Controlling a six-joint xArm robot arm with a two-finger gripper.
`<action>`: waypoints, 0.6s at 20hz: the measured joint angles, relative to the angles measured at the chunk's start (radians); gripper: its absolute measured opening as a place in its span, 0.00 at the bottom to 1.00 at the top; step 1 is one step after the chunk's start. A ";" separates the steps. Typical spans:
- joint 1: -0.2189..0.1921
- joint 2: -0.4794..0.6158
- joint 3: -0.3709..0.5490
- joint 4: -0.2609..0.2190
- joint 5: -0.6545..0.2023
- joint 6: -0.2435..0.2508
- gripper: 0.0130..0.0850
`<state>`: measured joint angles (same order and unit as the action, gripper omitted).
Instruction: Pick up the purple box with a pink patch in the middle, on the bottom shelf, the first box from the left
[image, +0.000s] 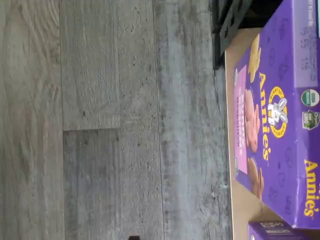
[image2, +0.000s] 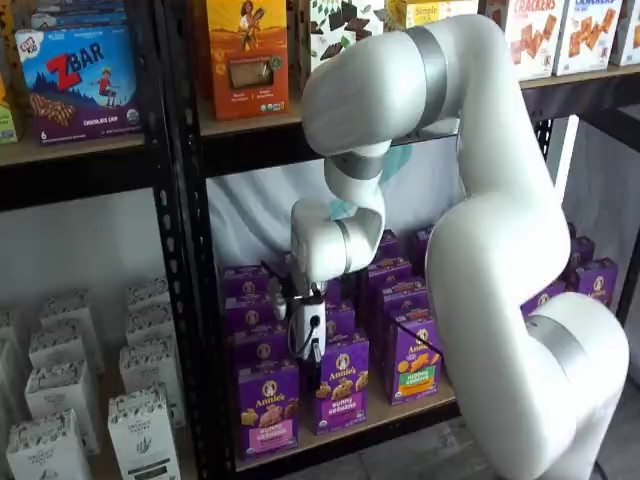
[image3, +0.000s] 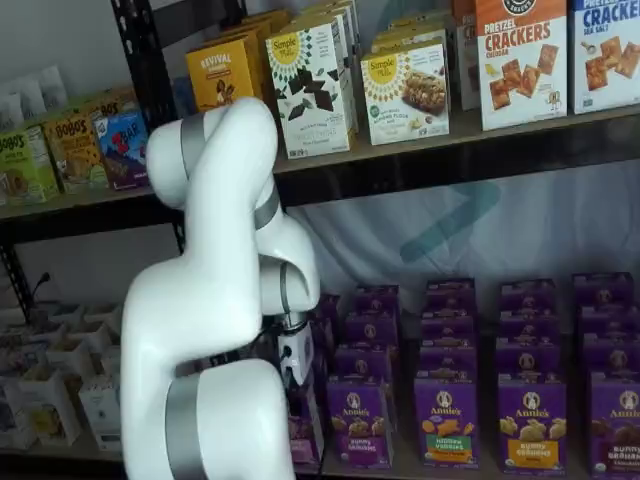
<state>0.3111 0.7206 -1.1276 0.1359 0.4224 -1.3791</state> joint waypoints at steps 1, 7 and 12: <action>0.001 0.004 -0.010 -0.009 0.006 0.010 1.00; 0.016 0.034 -0.076 -0.016 0.036 0.033 1.00; 0.022 0.043 -0.094 0.005 0.029 0.020 1.00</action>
<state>0.3332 0.7635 -1.2220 0.1410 0.4516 -1.3586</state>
